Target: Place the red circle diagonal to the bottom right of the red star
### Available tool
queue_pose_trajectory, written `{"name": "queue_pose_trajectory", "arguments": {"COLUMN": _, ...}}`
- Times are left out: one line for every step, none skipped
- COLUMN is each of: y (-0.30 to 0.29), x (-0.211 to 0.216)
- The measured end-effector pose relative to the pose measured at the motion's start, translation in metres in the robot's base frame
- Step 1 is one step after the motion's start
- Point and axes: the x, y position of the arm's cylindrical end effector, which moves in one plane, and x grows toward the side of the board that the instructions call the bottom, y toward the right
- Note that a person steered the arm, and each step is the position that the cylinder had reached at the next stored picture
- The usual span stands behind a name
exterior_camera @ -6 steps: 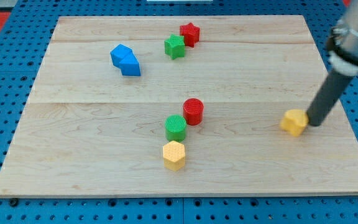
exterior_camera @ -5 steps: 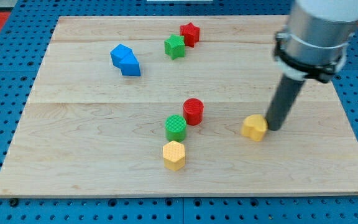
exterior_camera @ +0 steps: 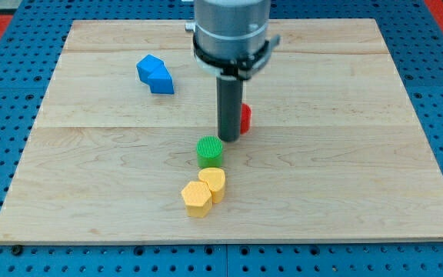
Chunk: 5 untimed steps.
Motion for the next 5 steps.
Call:
{"name": "queue_pose_trajectory", "arguments": {"y": 0.000, "x": -0.027}}
{"name": "queue_pose_trajectory", "arguments": {"y": 0.010, "x": -0.036}}
{"name": "queue_pose_trajectory", "arguments": {"y": 0.047, "x": -0.035}}
{"name": "queue_pose_trajectory", "arguments": {"y": 0.055, "x": -0.035}}
{"name": "queue_pose_trajectory", "arguments": {"y": 0.085, "x": -0.045}}
